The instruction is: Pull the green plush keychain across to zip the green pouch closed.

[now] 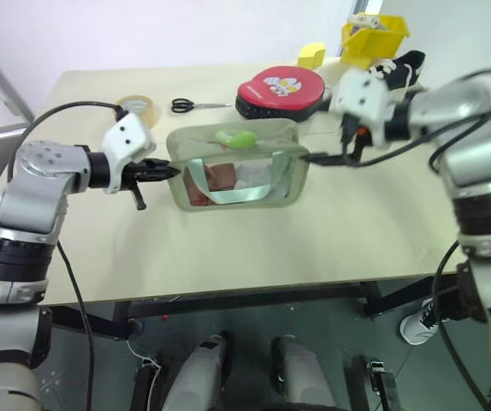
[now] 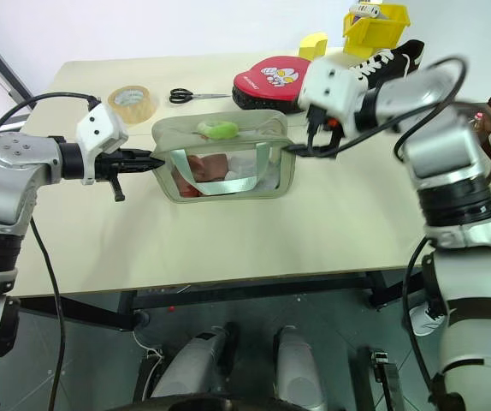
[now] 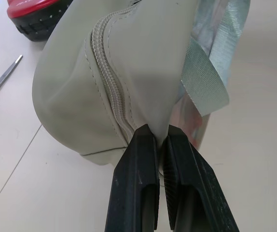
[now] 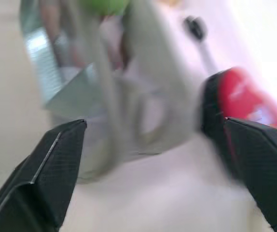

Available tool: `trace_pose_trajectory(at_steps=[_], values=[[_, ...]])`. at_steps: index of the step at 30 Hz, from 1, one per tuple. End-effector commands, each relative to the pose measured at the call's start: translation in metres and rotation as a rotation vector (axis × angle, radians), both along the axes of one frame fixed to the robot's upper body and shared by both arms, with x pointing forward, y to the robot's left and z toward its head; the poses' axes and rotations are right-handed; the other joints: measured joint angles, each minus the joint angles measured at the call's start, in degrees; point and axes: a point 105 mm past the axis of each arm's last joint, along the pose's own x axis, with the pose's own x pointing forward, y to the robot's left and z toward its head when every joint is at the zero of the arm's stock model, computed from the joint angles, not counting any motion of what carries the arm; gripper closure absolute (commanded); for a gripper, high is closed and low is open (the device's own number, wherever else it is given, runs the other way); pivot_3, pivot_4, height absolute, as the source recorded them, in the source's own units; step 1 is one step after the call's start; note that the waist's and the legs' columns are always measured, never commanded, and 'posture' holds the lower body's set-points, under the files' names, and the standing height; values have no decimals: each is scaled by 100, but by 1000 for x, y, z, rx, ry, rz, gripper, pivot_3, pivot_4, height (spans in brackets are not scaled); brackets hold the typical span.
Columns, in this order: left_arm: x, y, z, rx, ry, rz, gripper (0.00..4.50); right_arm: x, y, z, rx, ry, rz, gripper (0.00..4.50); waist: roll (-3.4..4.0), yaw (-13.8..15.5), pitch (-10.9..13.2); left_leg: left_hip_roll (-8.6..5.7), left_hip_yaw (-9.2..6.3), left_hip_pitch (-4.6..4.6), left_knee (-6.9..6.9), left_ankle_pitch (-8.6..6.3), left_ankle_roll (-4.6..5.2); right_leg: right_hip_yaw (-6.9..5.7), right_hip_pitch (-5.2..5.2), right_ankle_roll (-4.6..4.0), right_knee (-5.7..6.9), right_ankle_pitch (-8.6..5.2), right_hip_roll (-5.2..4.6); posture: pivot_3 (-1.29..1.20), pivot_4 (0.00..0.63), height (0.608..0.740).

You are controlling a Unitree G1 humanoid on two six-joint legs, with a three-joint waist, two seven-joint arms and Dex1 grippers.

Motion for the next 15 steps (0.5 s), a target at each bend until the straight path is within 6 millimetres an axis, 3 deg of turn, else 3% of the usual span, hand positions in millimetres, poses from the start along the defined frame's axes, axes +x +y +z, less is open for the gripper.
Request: trace_pose_trajectory(at_steps=[1, 4, 11, 15], values=[[2, 2, 5, 29, -28, 0, 4500, -18, 47, 6, 132, 23, 158, 35, 1, -11, -1, 1, -1, 1, 0, 0, 0, 1, 2, -1, 1, 0, 0, 0, 150, 740], [5, 1, 8, 23, -43, 2, 4500, -18, 72, -6, 179, 47, 199, 35, 1, 7, -1, 0, -4, 1, 1, 1, 0, 1, 0, -1, 5, 0, 1, 0, 150, 740], [7, 0, 10, 26, -50, -5, 4500, 3, 83, -15, 226, 81, 163, 35, 0, 31, -2, -11, -3, -2, 5, 2, -1, -3, 2, 14, 1, 11, 0, 0, 150, 740], [6, 0, 10, 26, -49, -5, 4500, 5, 81, -17, 233, 93, 161, 1362, 0, 13, -1, -10, -3, -1, 2, 2, -1, -3, -3, 17, 4, 12, 1, 0, 150, 740]])
